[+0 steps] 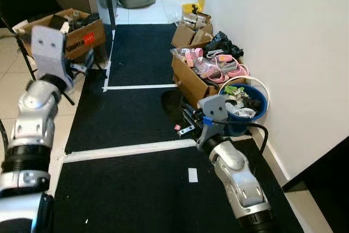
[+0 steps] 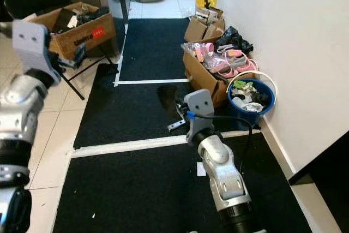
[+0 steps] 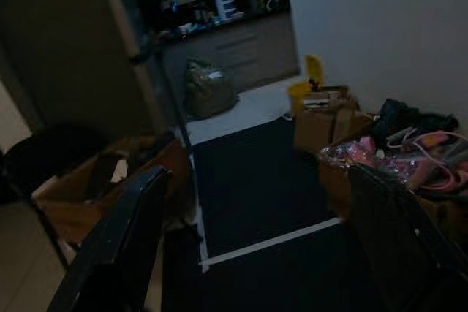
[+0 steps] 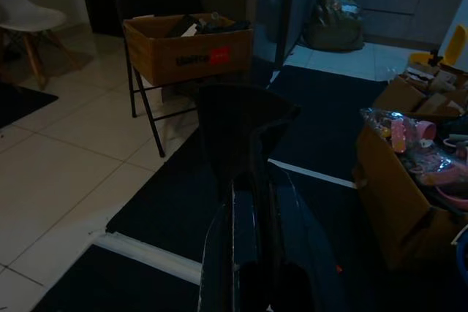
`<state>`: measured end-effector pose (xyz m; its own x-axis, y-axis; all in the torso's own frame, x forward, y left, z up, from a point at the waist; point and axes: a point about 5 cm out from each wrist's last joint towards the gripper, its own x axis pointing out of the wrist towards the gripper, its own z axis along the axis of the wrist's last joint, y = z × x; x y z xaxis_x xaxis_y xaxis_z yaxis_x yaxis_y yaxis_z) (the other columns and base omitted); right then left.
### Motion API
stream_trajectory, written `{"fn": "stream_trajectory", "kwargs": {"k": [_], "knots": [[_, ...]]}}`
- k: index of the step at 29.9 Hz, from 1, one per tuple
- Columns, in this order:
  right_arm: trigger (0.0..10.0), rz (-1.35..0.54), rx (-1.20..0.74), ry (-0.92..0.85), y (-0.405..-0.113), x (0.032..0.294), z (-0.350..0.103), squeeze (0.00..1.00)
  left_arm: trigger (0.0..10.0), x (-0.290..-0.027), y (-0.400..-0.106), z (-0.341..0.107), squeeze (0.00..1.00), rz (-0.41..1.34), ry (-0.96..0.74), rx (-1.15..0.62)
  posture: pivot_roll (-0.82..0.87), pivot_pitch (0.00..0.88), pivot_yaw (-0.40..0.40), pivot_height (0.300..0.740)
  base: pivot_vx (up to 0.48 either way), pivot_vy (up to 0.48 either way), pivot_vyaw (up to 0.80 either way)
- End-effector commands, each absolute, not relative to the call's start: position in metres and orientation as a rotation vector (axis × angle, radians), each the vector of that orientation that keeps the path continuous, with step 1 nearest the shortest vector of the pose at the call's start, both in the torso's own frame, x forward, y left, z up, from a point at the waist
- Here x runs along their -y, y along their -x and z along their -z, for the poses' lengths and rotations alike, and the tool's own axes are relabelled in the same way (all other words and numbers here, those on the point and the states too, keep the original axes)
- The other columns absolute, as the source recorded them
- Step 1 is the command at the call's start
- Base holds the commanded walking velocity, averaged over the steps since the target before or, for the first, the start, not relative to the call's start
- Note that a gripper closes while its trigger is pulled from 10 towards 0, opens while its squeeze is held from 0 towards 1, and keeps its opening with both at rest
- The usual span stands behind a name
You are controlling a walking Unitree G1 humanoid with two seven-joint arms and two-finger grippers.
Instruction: Picking trash to rubbish bin
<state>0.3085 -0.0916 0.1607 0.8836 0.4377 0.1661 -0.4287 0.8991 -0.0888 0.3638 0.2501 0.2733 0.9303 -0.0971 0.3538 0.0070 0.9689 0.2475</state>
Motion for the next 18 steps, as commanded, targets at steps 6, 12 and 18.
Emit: {"fn": "stream_trajectory", "kwargs": {"k": [6, 12, 18], "knots": [[10.0, -0.42, 0.168, 0.043, -0.306, 0.098, -0.156, 0.0, 10.0, -0.239, -0.369, -0.26, 0.0, 0.129, -0.243, 0.338, -0.03, 0.105, 0.021, 0.74, 0.0, 0.0, 0.0], [10.0, -0.405, 0.147, 0.04, -0.303, 0.103, -0.149, 0.0, 10.0, -0.218, -0.356, -0.217, 0.0, 0.189, -0.191, 0.257, -0.03, 0.112, 0.018, 0.74, 0.0, 0.0, 0.0], [10.0, -0.396, 0.093, 0.039, -0.298, 0.107, -0.138, 0.0, 10.0, -0.201, -0.332, -0.172, 0.0, 0.194, -0.12, 0.151, -0.04, 0.113, 0.014, 0.74, 0.0, 0.0, 0.0]]}}
